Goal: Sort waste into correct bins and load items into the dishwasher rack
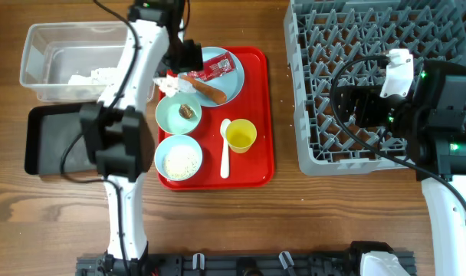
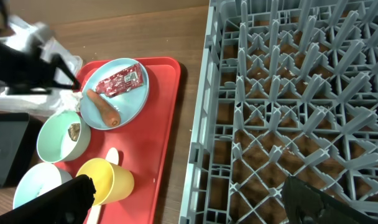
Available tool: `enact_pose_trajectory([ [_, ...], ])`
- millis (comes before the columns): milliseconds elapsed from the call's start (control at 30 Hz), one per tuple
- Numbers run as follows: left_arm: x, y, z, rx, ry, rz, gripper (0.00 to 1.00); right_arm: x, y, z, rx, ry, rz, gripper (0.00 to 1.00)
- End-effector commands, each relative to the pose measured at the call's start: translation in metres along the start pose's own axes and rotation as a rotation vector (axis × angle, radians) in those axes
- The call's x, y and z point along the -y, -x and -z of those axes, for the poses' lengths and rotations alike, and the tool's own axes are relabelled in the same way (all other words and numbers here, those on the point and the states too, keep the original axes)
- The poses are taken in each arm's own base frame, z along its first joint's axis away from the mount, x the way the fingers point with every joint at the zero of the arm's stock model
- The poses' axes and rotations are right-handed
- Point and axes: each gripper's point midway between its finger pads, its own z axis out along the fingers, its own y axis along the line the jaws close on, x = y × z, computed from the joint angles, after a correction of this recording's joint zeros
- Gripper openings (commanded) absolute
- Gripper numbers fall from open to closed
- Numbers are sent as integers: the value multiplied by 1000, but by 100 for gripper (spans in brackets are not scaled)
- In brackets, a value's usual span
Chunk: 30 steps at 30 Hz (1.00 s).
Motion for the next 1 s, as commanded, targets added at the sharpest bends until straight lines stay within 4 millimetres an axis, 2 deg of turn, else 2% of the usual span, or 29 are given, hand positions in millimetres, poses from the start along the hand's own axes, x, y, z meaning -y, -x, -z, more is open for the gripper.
enact_pose_trajectory([
  [0, -5, -5, -28, -48, 42, 85, 85, -4, 4, 1, 7, 18, 5, 100],
  [67, -5, -6, -39, -64, 49, 85, 84, -4, 4, 0, 4, 18, 3, 100],
  [133, -6, -8, -49, -81, 55, 85, 76, -4, 3, -1, 0, 18, 2, 100],
  [167, -6, -8, -52, -85, 57, 85, 67, -3, 3, -2, -3, 18, 0, 100],
  [267, -8, -8, -53, -85, 65, 85, 24, -2, 2, -4, -10, 18, -2, 100],
  [333, -8, -9, -53, -87, 65, 85, 4, -2, 1, -5, -15, 18, -4, 100],
  [467, -8, -8, -53, -85, 66, 85, 4, -2, 0, -6, -20, 18, -6, 100],
  [533, -9, -4, -44, -63, 74, 83, 4, -2, 0, -6, -19, 18, -6, 100],
  [600, -8, 11, -8, 17, 73, 83, 4, -2, 0, -6, -19, 18, -6, 100],
  [667, -2, 27, 42, 123, 35, 82, 4, -2, 0, -6, -19, 18, -6, 100],
  [767, 2, 36, 96, 243, -13, 84, 4, -2, 0, -6, -19, 18, -6, 100],
  [800, 1, 36, 105, 261, -11, 85, 4, -2, 0, -6, -19, 18, -6, 100],
  [867, -4, 31, 105, 249, 16, 87, 4, -2, 0, -6, -19, 18, -6, 100],
  [900, -6, 28, 100, 225, 26, 87, 7, -2, 0, -6, -19, 18, -5, 100],
  [933, -8, 26, 91, 200, 41, 86, 32, -2, 0, -6, -19, 18, -6, 99],
  [967, -10, 22, 82, 171, 56, 88, 50, -2, 0, -6, -20, 18, -6, 100],
])
